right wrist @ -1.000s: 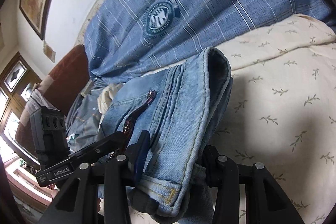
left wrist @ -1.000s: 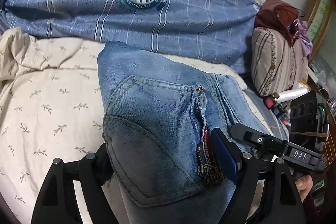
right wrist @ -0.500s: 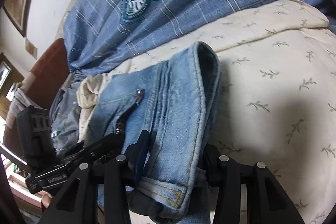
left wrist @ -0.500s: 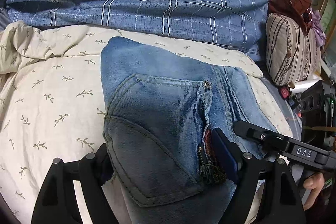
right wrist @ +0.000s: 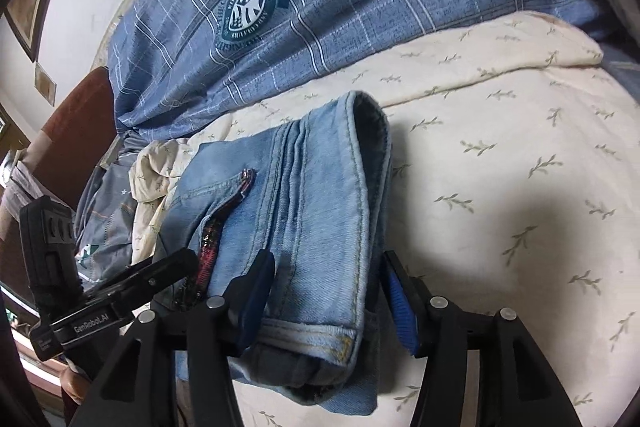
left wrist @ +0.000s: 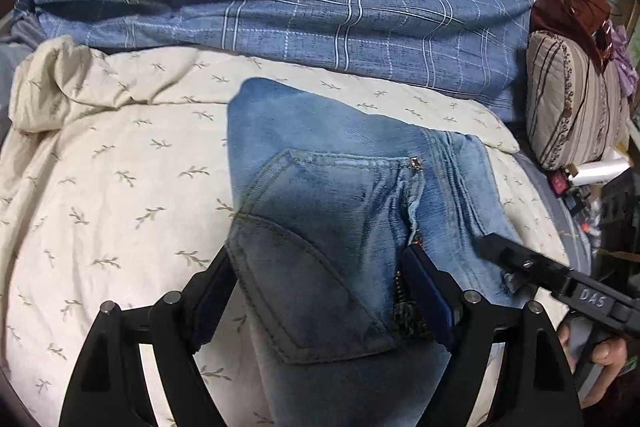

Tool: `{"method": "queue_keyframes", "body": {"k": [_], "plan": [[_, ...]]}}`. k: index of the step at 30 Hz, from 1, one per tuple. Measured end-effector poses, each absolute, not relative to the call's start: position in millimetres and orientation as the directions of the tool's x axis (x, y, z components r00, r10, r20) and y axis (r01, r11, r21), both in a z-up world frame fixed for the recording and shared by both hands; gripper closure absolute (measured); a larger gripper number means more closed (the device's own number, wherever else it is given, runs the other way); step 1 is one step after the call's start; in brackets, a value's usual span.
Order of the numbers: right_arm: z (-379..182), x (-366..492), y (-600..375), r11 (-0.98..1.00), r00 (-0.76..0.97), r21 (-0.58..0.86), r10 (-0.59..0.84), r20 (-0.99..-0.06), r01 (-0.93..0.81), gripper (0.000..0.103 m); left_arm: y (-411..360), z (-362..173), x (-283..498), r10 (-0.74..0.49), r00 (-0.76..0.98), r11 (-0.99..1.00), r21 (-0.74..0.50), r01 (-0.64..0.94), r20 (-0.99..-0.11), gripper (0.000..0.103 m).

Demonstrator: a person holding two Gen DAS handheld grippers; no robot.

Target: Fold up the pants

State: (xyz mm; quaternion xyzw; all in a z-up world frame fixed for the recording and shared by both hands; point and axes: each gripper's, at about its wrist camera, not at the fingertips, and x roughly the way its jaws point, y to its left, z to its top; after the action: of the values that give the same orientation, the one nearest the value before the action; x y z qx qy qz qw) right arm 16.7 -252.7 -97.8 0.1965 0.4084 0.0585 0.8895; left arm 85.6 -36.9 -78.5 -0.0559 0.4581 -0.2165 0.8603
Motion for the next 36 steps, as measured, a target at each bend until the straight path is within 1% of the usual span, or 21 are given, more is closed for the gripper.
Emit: {"method": "queue_keyframes", "body": {"k": [7,11,17,20,22,26,30,36], "plan": [[-83,5,-251,0.948,0.707,0.314,0.19,-0.682,0.048,0.042,-41,-73,78,-0.355,0.534,0.922,-0.193,0.337,-0.767,0.018],[-79,2,-249,0.957,0.725,0.286,0.17,-0.668,0.039,0.042,-49,-64,67,-0.264,0.621,0.935,-0.039,0.351,-0.738,0.018],[-69,-3,-243,0.965,0.764,0.262,0.163,-0.625,0.008,0.042,-70,-56,47,-0.181,0.709,0.907,0.164,0.389,-0.681,0.017],[-64,-6,-240,0.967,0.783,0.254,0.158,-0.601,0.0,0.042,-77,-53,38,-0.153,0.747,0.888,0.242,0.391,-0.648,0.017],[-63,-7,-240,0.967,0.789,0.257,0.158,-0.593,-0.001,0.042,-78,-51,33,-0.143,0.76,0.88,0.269,0.391,-0.635,0.017],[-60,-9,-242,0.964,0.796,0.264,0.158,-0.585,0.002,0.042,-76,-45,31,-0.136,0.773,0.885,0.275,0.376,-0.62,0.017],[-58,-10,-241,0.964,0.805,0.267,0.16,-0.572,-0.002,0.042,-67,-38,34,-0.136,0.78,0.91,0.234,0.341,-0.611,0.017],[-51,-15,-230,0.975,0.828,0.22,0.142,-0.542,-0.023,0.042,-53,-26,36,-0.122,0.807,0.94,0.194,0.282,-0.578,0.017]]}}
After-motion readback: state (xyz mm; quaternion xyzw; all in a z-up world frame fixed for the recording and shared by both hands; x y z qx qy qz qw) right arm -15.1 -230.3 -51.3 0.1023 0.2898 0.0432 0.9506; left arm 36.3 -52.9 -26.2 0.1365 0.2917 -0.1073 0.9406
